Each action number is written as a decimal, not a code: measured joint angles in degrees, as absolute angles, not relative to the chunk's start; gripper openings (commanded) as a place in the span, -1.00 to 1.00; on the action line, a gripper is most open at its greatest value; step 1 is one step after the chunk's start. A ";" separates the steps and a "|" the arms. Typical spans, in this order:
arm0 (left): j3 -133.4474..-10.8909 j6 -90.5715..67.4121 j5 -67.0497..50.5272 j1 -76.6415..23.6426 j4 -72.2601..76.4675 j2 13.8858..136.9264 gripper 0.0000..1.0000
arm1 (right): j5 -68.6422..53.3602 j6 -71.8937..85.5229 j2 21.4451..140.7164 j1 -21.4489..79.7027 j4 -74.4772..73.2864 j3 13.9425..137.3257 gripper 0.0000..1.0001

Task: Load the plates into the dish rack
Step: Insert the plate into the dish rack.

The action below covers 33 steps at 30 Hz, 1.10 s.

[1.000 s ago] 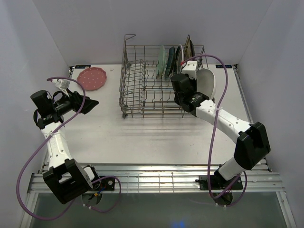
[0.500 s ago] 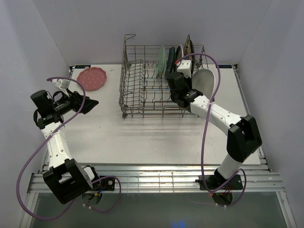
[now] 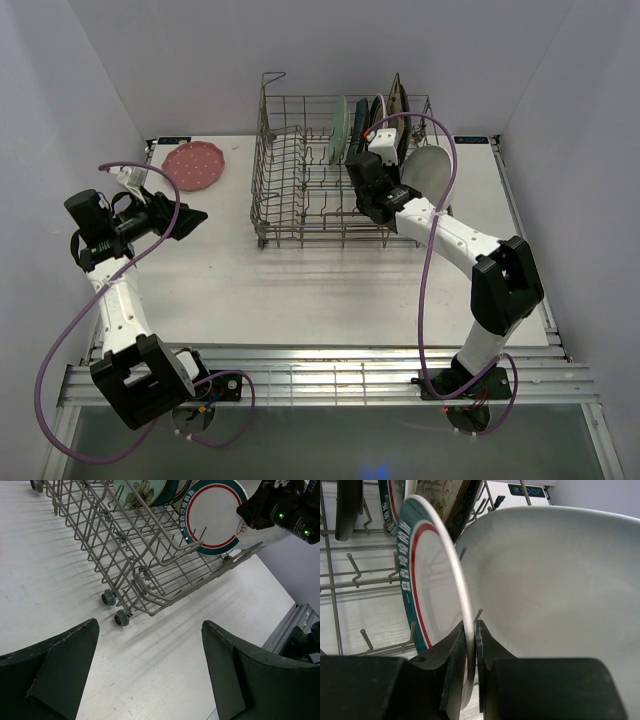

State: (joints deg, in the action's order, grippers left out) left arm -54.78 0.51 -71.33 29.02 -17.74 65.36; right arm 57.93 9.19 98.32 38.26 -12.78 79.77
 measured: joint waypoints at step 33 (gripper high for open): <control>-54.70 1.56 -71.02 29.02 -17.74 65.45 0.89 | 52.86 11.27 79.13 39.22 -11.53 70.24 0.80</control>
State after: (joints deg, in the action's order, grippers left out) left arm -54.70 1.56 -71.02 29.02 -17.74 65.45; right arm 52.86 11.27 79.13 39.22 -11.53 70.24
